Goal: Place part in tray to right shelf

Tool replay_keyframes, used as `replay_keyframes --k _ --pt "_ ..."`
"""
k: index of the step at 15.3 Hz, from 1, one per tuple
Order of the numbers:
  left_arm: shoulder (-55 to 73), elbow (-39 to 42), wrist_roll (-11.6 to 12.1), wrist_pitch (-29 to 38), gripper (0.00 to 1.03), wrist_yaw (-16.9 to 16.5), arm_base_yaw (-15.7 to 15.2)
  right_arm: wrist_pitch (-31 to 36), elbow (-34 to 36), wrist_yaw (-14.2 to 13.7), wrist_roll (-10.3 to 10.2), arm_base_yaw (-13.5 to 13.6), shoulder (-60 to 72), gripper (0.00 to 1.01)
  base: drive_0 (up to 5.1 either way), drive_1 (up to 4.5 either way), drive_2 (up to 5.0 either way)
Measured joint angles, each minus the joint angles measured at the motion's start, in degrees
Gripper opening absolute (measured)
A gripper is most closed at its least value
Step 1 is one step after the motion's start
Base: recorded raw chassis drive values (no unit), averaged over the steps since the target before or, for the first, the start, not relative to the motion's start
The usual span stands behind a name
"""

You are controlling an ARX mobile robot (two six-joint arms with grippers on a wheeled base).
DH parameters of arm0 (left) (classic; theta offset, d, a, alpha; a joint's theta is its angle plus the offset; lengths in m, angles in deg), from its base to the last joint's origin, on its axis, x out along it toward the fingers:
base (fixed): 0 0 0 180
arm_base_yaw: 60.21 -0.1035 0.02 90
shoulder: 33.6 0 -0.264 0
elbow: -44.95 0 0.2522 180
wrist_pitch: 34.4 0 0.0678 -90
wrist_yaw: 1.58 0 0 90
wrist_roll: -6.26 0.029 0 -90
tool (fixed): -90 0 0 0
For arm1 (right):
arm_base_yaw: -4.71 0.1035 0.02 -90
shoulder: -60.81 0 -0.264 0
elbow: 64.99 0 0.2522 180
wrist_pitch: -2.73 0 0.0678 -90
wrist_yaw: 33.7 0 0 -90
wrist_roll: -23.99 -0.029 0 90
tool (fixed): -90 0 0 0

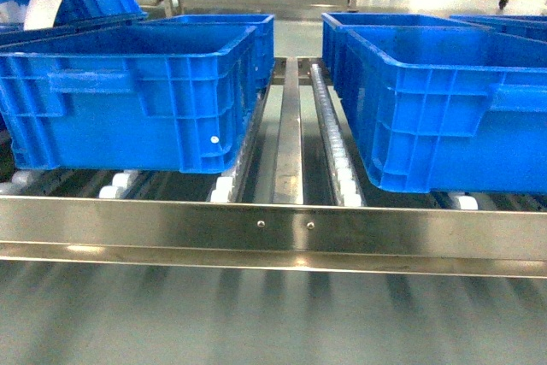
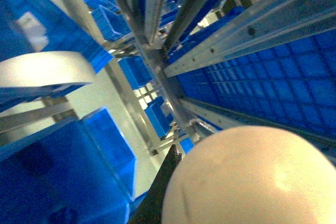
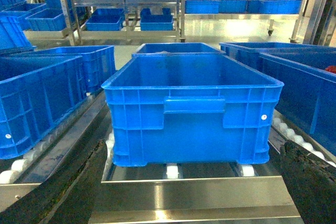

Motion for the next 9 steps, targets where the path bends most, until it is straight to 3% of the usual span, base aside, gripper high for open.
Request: replay_keyframes --k 2,3,4,5,6,7,8,9 --pt "-11.8 17.9 -2.4 0.7 0.12 -0.6 0.9 0.0 0.0 0.0 0.0 0.0 0.0 0.98 0.0 0.0 0.0" --pt "-18.3 26.3 -2.0 0.9 0.12 -1.2 2.9 0.0 0.0 0.0 0.0 0.0 0.0 0.98 0.0 0.0 0.0" --pt "-26.2 32.5 0.3 -1.8 0.12 -6.0 3.7 0.0 0.0 0.0 0.0 0.0 0.0 0.98 0.0 0.0 0.0" --pt "-32.7 34.1 12.3 -9.2 0.12 -12.9 3.6 0.0 0.0 0.0 0.0 0.0 0.0 0.98 0.0 0.0 0.0" --pt "-36.2 37.6 28.8 -10.2 0.12 -13.7 3.6 0.0 0.0 0.0 0.0 0.0 0.0 0.98 0.0 0.0 0.0" --pt "-37.2 40.9 39.4 -9.9 0.12 -13.4 3.8 0.0 0.0 0.0 0.0 0.0 0.0 0.98 0.0 0.0 0.0" --pt "-37.6 43.6 47.9 -9.9 0.12 -12.4 4.5 0.0 0.0 0.0 0.0 0.0 0.0 0.98 0.0 0.0 0.0" --pt "-38.7 46.0 53.7 -9.9 0.12 -9.7 6.9 0.0 0.0 0.0 0.0 0.0 0.0 0.98 0.0 0.0 0.0"
